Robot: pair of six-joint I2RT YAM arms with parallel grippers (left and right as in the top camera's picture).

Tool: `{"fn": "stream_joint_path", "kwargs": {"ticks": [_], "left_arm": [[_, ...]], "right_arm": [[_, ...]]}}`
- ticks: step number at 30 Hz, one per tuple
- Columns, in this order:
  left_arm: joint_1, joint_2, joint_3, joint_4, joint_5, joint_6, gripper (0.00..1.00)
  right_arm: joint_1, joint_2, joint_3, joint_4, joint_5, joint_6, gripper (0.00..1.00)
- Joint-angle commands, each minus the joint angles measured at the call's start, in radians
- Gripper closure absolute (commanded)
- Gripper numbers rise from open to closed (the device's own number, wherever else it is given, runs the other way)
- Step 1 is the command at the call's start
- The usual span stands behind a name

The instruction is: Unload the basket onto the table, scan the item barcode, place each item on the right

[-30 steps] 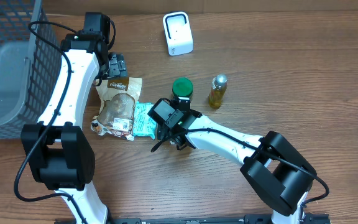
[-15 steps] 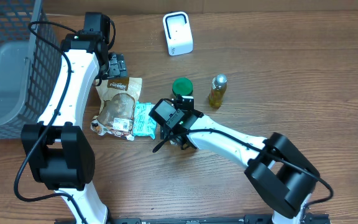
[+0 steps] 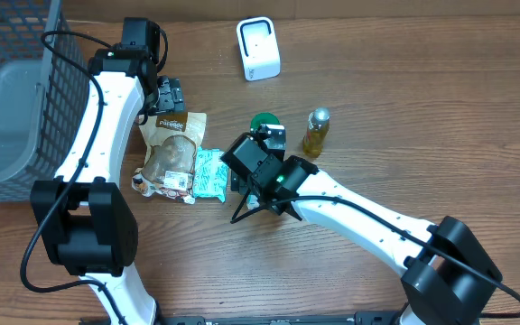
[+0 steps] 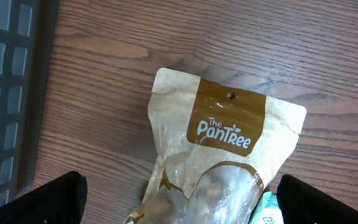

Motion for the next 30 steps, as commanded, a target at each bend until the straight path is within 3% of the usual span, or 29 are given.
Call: {"fn": "stream_joint_path", "kwargs": {"ticks": [1, 19, 24, 30], "left_arm": [[-0.004, -0.004, 0.012, 0.002, -0.02, 0.0, 0.0], [-0.004, -0.004, 0.012, 0.002, -0.02, 0.0, 0.01], [-0.004, -0.004, 0.012, 0.002, -0.02, 0.0, 0.01], [-0.004, -0.004, 0.012, 0.002, -0.02, 0.0, 0.0]], "right_arm": [[-0.015, -0.032, 0.026, -0.001, 0.018, -0.017, 0.16], [-0.048, -0.031, 0.024, -0.022, -0.035, -0.017, 0.15], [-0.048, -0.031, 0.024, -0.021, -0.036, -0.017, 0.01], [-0.048, -0.031, 0.024, -0.021, -0.035, -0.017, 0.0]]}}
